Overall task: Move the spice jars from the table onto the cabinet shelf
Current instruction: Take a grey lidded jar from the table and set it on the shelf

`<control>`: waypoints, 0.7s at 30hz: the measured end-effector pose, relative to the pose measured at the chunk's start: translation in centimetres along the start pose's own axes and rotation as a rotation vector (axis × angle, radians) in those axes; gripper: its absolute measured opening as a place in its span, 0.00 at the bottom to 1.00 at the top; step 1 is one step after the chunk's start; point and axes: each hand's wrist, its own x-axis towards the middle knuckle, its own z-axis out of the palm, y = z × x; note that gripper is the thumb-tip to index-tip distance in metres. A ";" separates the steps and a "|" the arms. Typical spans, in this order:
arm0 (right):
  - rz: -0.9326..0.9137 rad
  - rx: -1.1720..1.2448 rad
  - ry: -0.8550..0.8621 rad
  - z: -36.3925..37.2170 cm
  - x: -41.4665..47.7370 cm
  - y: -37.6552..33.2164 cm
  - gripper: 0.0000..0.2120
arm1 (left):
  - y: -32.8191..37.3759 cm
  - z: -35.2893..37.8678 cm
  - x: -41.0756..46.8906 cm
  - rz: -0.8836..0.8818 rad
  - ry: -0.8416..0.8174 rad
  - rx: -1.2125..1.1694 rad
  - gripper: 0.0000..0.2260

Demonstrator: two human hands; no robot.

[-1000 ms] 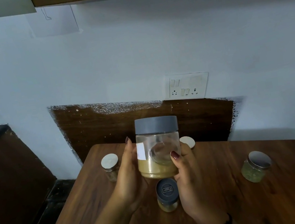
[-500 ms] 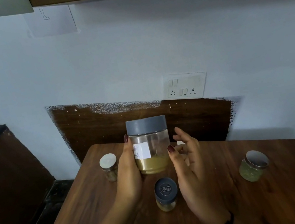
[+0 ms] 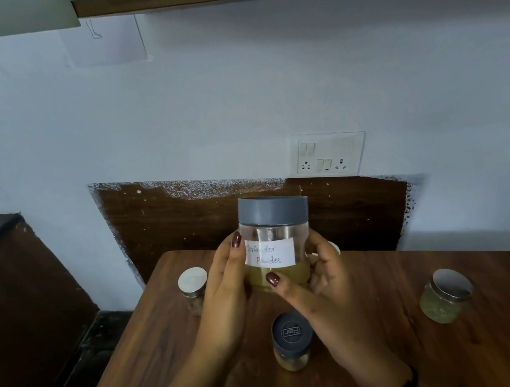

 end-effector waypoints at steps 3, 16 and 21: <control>0.027 0.055 -0.019 -0.4 0.5 -0.7 0.36 | -0.3 -1.2 -0.1 0.037 -0.084 0.015 0.28; -0.068 0.001 -0.109 1.1 3.7 -3.2 0.38 | 2.5 -3.3 2.2 0.183 -0.099 0.076 0.33; -0.176 -0.021 -0.107 2.3 6.2 -5.0 0.37 | 5.4 -3.6 4.3 0.264 -0.111 0.071 0.29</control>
